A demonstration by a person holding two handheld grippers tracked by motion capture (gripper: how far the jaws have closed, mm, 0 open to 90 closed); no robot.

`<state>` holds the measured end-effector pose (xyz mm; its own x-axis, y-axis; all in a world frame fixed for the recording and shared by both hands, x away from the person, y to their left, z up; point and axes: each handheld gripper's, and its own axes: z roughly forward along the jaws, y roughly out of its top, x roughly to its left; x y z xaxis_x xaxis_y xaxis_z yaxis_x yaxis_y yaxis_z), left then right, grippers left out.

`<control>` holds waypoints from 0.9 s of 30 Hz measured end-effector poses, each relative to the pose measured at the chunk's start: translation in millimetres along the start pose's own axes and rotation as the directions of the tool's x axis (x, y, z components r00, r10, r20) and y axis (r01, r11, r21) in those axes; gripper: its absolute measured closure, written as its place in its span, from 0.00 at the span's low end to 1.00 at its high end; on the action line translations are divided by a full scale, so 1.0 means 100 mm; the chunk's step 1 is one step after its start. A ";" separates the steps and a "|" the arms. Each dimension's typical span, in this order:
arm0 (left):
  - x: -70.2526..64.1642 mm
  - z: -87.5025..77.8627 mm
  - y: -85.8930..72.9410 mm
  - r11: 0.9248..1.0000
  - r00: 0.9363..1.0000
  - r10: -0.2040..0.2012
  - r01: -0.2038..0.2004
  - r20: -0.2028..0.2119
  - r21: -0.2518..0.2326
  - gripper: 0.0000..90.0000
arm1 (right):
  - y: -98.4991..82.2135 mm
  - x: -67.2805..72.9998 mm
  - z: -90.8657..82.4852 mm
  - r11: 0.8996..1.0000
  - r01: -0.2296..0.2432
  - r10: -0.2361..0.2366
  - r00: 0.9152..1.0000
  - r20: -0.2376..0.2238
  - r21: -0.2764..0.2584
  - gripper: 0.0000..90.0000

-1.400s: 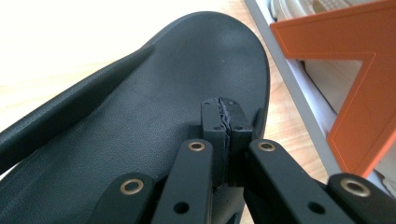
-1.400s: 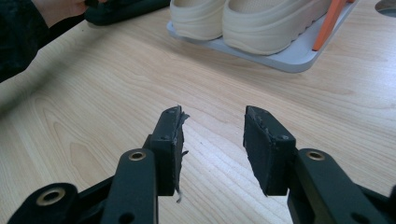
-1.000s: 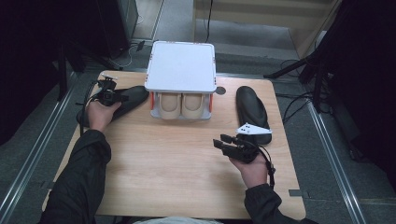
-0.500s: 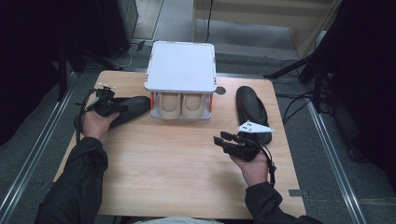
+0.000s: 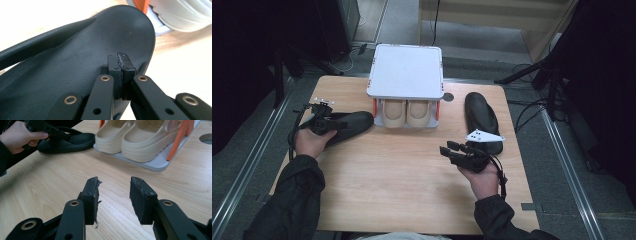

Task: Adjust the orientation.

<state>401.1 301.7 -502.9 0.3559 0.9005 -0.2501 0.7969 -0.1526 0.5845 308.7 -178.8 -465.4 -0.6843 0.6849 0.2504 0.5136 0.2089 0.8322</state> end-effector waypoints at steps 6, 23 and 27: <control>-0.04 -0.03 -0.06 1.000 1.000 -0.003 0.003 0.013 0.005 1.00 | 0.00 0.01 0.01 1.000 -0.006 0.006 1.000 -0.001 0.003 0.66; -0.46 0.00 -0.05 0.999 0.997 0.042 -0.041 0.057 -0.034 1.00 | 0.00 0.02 0.04 1.000 0.000 0.001 1.000 -0.004 0.009 0.67; -0.45 0.08 -0.09 1.000 0.998 0.018 -0.017 0.067 -0.014 1.00 | 0.00 0.01 0.04 1.000 0.003 -0.003 1.000 -0.004 0.004 0.67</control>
<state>381.9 258.8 -503.0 0.4022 0.8683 -0.2903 0.7836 -0.1626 0.5996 310.6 -175.3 -467.0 -0.6876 0.6818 0.2498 0.5139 0.2138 0.8308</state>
